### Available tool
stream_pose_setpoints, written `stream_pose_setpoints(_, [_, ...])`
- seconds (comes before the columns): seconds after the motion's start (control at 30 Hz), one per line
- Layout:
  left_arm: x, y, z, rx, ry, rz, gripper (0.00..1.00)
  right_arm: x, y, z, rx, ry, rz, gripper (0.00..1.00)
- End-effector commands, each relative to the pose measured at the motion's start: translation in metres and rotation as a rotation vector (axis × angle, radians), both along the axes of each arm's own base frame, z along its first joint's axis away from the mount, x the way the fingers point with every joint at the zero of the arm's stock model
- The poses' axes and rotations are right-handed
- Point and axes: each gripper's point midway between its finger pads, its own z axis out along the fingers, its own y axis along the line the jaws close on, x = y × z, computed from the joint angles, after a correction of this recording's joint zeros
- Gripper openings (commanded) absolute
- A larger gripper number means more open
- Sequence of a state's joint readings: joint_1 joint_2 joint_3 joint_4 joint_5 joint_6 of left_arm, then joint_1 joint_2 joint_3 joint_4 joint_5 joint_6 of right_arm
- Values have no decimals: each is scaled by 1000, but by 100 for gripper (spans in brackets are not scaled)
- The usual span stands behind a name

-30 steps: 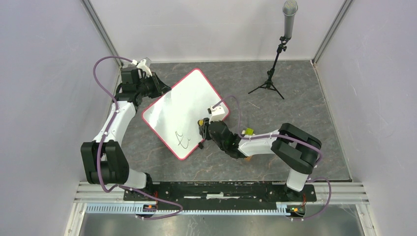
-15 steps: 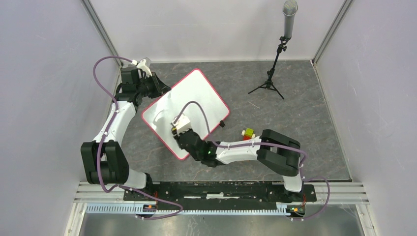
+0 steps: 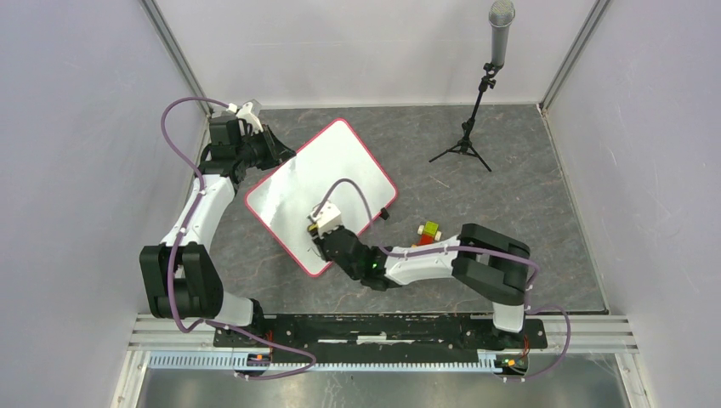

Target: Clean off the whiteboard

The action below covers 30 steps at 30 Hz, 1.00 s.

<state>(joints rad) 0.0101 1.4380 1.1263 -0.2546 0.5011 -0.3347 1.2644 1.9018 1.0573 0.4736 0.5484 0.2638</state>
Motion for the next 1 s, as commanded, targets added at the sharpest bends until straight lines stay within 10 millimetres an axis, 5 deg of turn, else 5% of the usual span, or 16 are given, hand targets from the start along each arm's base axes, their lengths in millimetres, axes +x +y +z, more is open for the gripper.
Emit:
stream_pose_setpoints(0.0, [-52,-18,-60,-29,300,-67,23,33,-68,-29,-65,63,-193,34])
stream_pose_setpoints(0.17, [-52,-19,-59,-33,298,-70,23,26,-65,-35,-80,63,-155,34])
stream_pose_setpoints(0.6, [-52,-18,-58,-30,295,-69,23,-47,28,-15,-69,-26,139,34])
stream_pose_setpoints(0.77, [-52,-18,-58,-28,293,-67,23,-29,8,-16,-96,-50,43,35])
stream_pose_setpoints(0.97, [-53,-18,-58,-29,293,-67,22,13,-49,-30,-79,20,-135,35])
